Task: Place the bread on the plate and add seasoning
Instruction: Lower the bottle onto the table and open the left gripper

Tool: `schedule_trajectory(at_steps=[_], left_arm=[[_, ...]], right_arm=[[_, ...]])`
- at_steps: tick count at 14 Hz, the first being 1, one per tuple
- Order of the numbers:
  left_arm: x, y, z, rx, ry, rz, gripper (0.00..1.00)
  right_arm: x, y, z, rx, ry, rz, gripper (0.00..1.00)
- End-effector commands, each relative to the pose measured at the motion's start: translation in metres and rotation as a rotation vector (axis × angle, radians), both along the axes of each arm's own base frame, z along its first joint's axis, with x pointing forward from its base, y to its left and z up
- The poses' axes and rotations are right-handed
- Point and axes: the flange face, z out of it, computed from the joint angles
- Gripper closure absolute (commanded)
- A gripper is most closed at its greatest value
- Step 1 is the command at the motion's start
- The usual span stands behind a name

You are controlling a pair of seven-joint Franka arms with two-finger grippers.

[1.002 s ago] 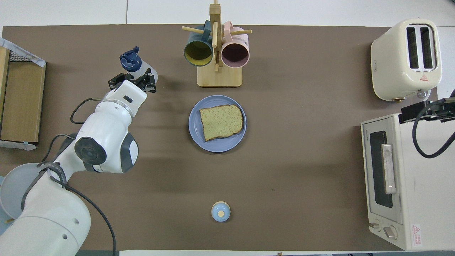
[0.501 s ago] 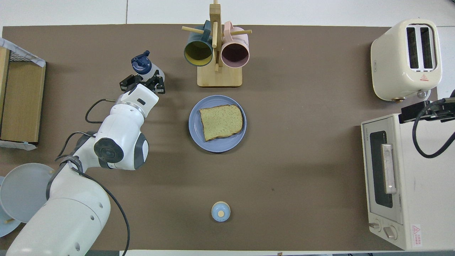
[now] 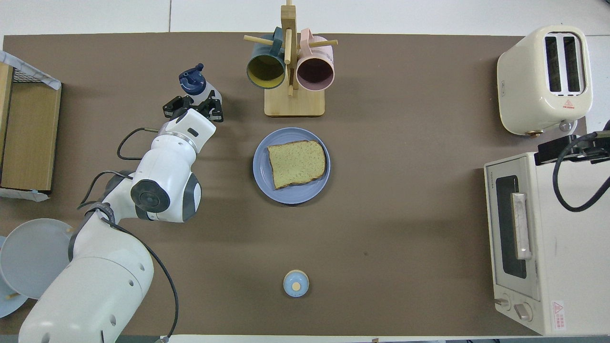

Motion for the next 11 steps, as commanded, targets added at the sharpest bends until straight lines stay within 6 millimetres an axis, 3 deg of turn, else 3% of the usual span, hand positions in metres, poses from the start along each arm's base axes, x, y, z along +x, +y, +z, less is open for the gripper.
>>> schedule_trajectory(at_steps=[1,2,3,11], left_arm=[[0.004,0.002,-0.001,0.013,-0.014,-0.008,0.48],[0.004,0.003,-0.003,0.014,-0.012,-0.006,0.07],[0.004,0.005,-0.002,0.014,-0.01,-0.002,0.0],[-0.001,0.014,-0.005,0.017,0.006,0.008,0.0]], right_arm=[[-0.003,-0.005,0.001,0.002,-0.001,0.017,0.0],[-0.003,-0.005,0.001,0.002,-0.001,0.017,0.0],[-0.003,-0.004,0.001,0.002,-0.001,0.019,0.0],[-0.003,-0.004,0.001,0.002,-0.001,0.019,0.0]])
